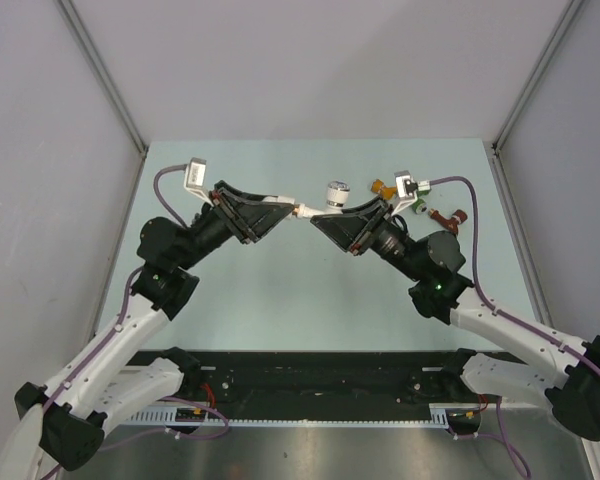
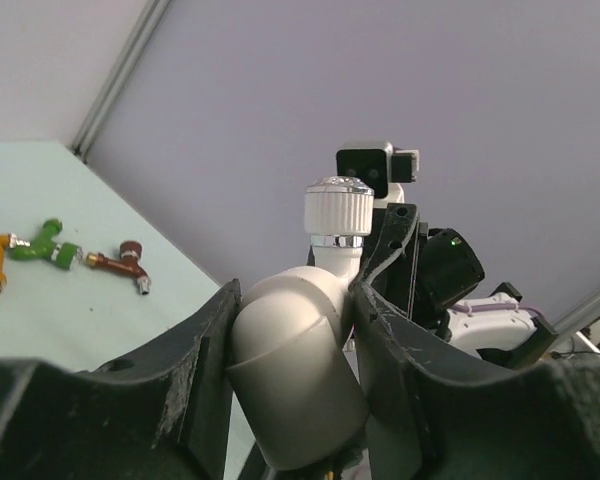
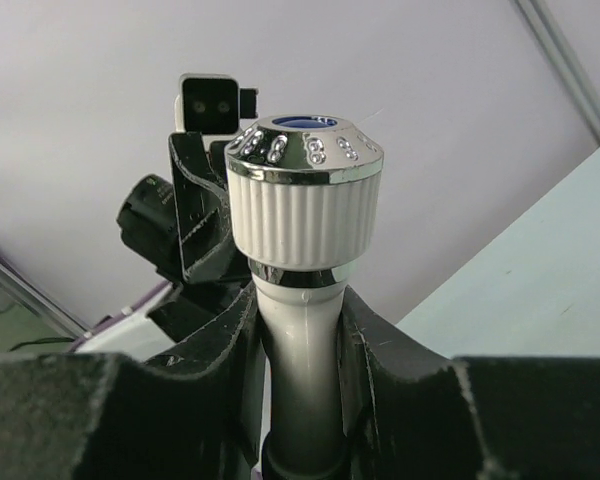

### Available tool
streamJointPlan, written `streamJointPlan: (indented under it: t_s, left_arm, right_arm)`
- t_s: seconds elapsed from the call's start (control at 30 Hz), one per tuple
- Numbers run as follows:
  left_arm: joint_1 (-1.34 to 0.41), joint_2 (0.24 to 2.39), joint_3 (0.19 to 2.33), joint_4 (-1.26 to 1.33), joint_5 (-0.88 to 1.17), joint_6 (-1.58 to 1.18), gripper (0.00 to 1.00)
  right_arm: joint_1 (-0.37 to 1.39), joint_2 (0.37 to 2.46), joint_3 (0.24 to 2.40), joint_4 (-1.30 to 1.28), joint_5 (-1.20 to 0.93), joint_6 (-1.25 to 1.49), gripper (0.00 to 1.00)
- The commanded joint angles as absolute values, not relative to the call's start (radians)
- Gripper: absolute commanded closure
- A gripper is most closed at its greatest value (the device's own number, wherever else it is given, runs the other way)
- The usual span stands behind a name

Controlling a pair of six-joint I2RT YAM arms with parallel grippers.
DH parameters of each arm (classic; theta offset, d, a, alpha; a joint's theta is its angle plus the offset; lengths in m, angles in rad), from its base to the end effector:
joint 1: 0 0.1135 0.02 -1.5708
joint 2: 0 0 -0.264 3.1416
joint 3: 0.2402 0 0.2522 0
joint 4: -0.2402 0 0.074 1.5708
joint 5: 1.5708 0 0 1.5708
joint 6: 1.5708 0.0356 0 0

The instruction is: Install the water faucets

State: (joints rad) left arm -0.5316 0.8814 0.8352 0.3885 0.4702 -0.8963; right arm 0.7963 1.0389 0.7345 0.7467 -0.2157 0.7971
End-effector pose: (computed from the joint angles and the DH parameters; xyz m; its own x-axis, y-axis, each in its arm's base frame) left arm 0.1635 -0.1149 0.4013 -0.4596 -0.5375 -0.7071 0.7379 0.2119 -0.6407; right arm 0.1597 0.1741 0.3714 -0.3870 0.6036 -0.6971 -0.7966 0.1619 0.5825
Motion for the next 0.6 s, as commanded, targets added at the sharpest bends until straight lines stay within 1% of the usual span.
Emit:
streamJointPlan:
  t_s: [0.0, 0.1, 0.17, 0.3, 0.47, 0.57]
  left_arm:
    - [-0.6, 0.853, 0.793, 0.602, 0.563, -0.752, 1.0]
    - [-0.6, 0.862, 0.769, 0.672, 0.641, -0.672, 1.0]
    - [-0.598, 0.868, 0.781, 0.673, 0.688, -0.631, 1.0]
    - [-0.6, 0.896, 0.805, 0.727, 0.849, -0.569, 1.0]
    - [-0.598, 0.913, 0.793, 0.81, 0.933, -0.508, 1.0]
    - [-0.6, 0.904, 0.782, 0.816, 0.924, -0.471, 1.0]
  right_arm:
    - [0.787, 1.04, 0.793, 0.643, -0.068, 0.965, 1.0]
    - [0.767, 1.037, 0.799, 0.62, -0.101, 1.014, 1.0]
    - [0.744, 1.04, 0.808, 0.6, -0.143, 1.035, 1.0]
    - [0.724, 1.046, 0.821, 0.554, -0.199, 1.077, 1.0]
    - [0.71, 1.057, 0.821, 0.546, -0.244, 1.137, 0.97]
    - [0.707, 1.052, 0.821, 0.546, -0.248, 1.143, 0.95]
